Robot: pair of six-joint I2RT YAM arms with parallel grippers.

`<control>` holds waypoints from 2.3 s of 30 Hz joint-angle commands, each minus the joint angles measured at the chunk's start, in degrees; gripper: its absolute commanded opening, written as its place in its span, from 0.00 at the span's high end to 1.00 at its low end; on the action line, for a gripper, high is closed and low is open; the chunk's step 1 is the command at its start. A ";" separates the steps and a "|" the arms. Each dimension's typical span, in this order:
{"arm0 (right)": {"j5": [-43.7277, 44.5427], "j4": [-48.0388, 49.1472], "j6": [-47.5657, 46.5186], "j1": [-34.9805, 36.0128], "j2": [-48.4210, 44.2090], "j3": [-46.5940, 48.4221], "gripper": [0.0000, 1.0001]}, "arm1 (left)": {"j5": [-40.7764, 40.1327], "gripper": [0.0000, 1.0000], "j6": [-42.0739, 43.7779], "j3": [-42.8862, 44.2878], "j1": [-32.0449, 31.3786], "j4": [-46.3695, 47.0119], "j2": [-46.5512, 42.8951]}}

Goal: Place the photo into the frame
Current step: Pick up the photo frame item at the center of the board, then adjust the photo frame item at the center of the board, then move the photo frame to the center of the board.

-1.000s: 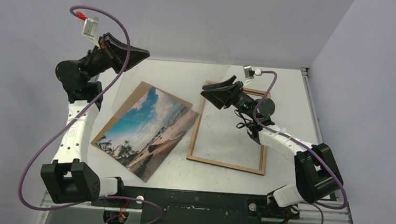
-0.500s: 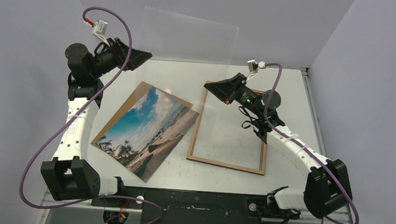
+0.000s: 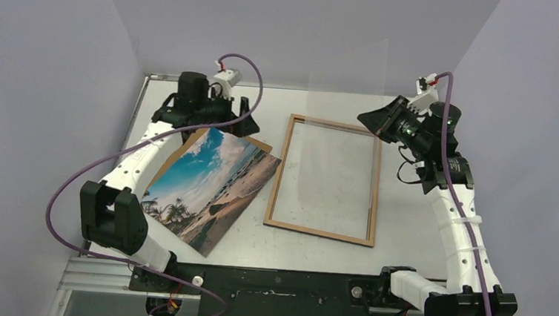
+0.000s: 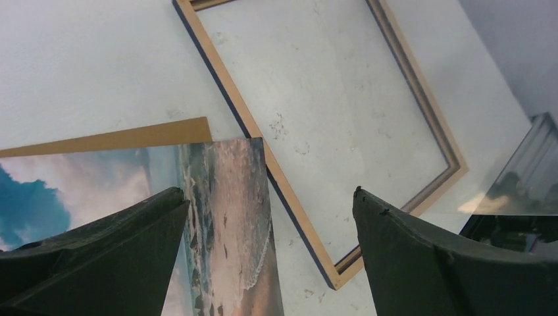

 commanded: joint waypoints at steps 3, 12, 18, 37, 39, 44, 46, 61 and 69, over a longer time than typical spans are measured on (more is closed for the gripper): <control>9.32 -23.41 -9.84 -1.32 -2.92 13.53 0.95 | -9.40 0.04 16.86 -2.44 -9.79 -1.72 6.41; 9.84 -21.75 -7.46 -1.68 -2.86 11.88 0.95 | -23.17 0.04 37.72 -18.00 -24.03 -0.80 1.96; 8.82 -19.93 -5.98 -2.47 -2.74 10.41 0.95 | -24.13 0.04 39.71 -21.19 -25.11 0.39 3.35; 5.78 -17.27 -4.23 -3.45 -3.40 7.34 0.95 | -39.20 0.04 47.77 -26.27 -19.85 13.57 10.84; 5.50 -16.93 -4.11 -3.45 -3.48 7.10 0.95 | -39.42 0.04 48.75 -25.55 -18.25 13.95 11.70; 4.76 -16.25 -3.50 -3.45 -3.45 5.98 0.95 | -37.01 0.04 44.97 -21.05 -16.40 11.62 12.21; 4.37 -16.01 -3.30 -3.46 -3.41 5.81 0.95 | -35.14 0.04 42.24 -17.95 -15.85 10.08 11.76; 6.37 -20.98 -5.49 -4.02 -4.56 8.60 0.95 | -9.14 0.04 12.64 1.47 -17.90 -2.27 19.58; 7.06 -23.01 -6.33 -4.66 -5.42 9.23 0.95 | -15.65 0.02 9.93 3.70 -20.12 -0.99 25.65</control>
